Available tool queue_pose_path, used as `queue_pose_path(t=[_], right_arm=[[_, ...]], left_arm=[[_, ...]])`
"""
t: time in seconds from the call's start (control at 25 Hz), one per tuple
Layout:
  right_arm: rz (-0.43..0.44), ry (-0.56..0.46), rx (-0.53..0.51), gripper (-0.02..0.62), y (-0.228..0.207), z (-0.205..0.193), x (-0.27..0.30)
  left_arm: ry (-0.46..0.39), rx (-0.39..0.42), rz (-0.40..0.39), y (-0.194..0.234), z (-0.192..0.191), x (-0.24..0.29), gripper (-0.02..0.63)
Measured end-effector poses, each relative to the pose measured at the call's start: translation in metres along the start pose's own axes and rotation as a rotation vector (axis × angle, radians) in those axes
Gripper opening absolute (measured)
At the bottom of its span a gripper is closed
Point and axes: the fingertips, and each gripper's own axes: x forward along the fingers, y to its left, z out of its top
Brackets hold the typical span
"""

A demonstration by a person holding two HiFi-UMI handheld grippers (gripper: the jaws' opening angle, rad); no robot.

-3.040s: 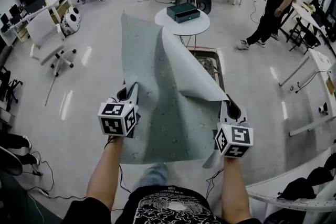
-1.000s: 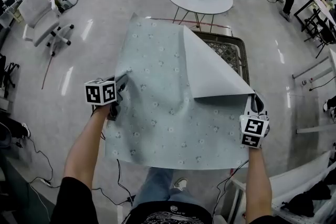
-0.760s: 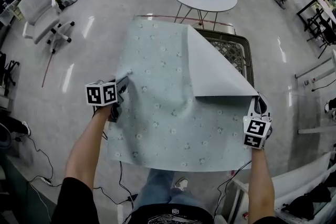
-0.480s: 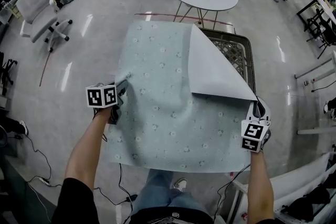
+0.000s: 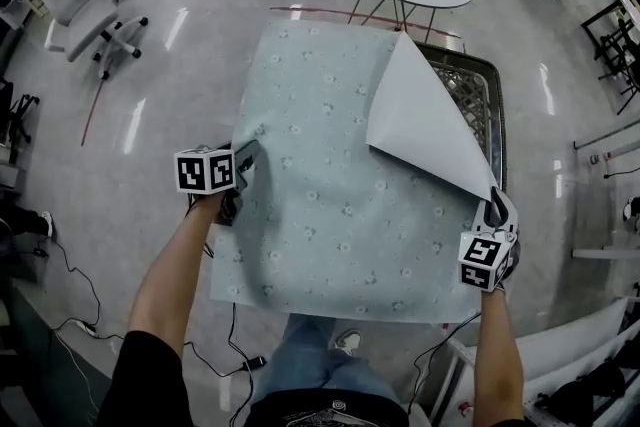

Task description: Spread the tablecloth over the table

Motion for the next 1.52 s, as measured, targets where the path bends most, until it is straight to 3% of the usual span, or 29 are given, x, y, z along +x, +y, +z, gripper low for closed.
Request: queue_pose_path(t=[0.08,0.28,0.48,0.8,1.12,1.36,1.52], right_arm=[[0.000,0.003,0.003,0.043,0.001,-0.001,0.000],[0.012,0.009,0.026,0.149,0.005,0.000,-0.004],[0.022,-0.012,0.069,0.206,0.001,0.005,-0.014],[0.031,-0.074,0.108,0.215,-0.010,0.032,-0.049],[0.069,-0.148,0.223,0.215,-0.011,0.054,-0.101],[0.110,-0.196,0.318,0.215,-0.019,0.074,-0.147],[0.138,-0.224,0.370,0.213,-0.025,0.084,-0.169]], left_arm=[[0.020,0.012,-0.002,-0.002,-0.006,-0.001,0.230],[0.013,0.012,0.036,0.002,-0.017,-0.012,0.286],[-0.039,0.022,0.083,0.001,-0.017,-0.035,0.324],[-0.131,0.083,0.136,-0.023,-0.001,-0.095,0.328],[-0.242,0.113,0.153,-0.067,0.016,-0.164,0.328],[-0.342,0.141,0.115,-0.134,0.030,-0.210,0.327],[-0.409,0.156,0.049,-0.196,0.033,-0.221,0.313]])
